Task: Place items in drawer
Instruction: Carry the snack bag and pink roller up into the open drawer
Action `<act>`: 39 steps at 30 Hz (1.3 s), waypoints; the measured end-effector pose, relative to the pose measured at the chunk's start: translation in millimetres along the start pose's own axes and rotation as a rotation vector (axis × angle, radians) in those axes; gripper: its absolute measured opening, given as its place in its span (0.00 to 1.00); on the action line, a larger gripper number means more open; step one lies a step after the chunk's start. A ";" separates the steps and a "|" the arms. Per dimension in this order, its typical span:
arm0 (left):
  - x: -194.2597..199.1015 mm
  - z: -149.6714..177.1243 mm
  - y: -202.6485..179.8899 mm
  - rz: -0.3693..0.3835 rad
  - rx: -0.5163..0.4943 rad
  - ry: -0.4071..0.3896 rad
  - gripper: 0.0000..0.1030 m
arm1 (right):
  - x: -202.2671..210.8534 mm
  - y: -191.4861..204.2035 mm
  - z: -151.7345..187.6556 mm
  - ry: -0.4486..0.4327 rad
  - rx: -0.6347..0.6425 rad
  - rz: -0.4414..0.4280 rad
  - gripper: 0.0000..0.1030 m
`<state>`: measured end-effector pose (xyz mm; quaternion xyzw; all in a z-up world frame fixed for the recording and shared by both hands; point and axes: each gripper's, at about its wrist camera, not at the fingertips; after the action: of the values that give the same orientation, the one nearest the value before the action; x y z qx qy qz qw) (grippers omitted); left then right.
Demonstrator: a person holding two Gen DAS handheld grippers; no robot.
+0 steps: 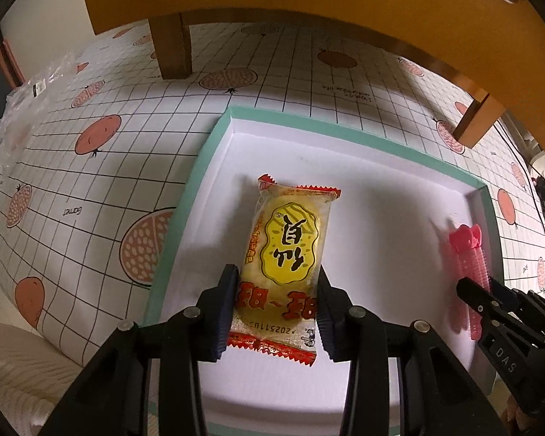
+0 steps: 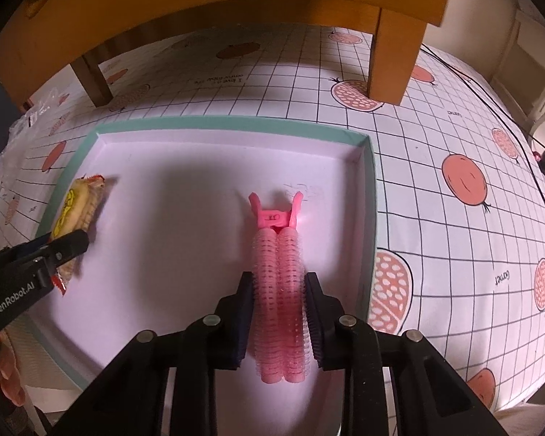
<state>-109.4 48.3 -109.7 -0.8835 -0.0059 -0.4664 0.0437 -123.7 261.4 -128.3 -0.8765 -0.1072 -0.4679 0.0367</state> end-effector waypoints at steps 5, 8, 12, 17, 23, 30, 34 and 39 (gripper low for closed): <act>12.3 -2.4 5.7 0.010 0.015 -0.021 0.40 | 15.5 3.1 -2.0 -0.032 -0.004 -0.009 0.28; 21.3 -4.9 7.4 0.025 0.029 -0.034 0.40 | 27.5 5.5 -3.7 -0.055 -0.004 -0.021 0.28; 40.8 -13.1 12.1 0.078 0.084 -0.080 0.40 | 44.6 8.5 -9.4 -0.092 -0.011 -0.036 0.28; 71.3 -29.1 7.9 0.122 0.084 -0.153 0.40 | 77.7 10.2 -24.7 -0.172 -0.046 -0.058 0.28; 114.1 -48.9 1.3 0.206 0.070 -0.257 0.40 | 127.3 18.3 -46.9 -0.300 -0.055 -0.102 0.28; 162.0 -70.0 -2.4 0.256 0.060 -0.376 0.40 | 175.3 26.8 -73.4 -0.421 -0.049 -0.116 0.28; 182.1 -80.0 -0.4 0.275 0.065 -0.425 0.40 | 193.5 30.1 -84.0 -0.464 -0.047 -0.127 0.28; 203.2 -95.1 -1.6 0.281 0.075 -0.470 0.40 | 213.4 34.7 -98.1 -0.511 -0.034 -0.129 0.28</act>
<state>-72.9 35.9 111.3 -0.9573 0.0892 -0.2376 0.1382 -80.6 244.3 104.6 -0.9581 -0.1607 -0.2344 -0.0363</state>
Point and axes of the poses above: each gripper's, at about its wrist camera, not at the fingertips, and x roughly against the way its jaws point, y to its left, z to its underside, and after that the axes turned 10 degrees about -y, right-handed
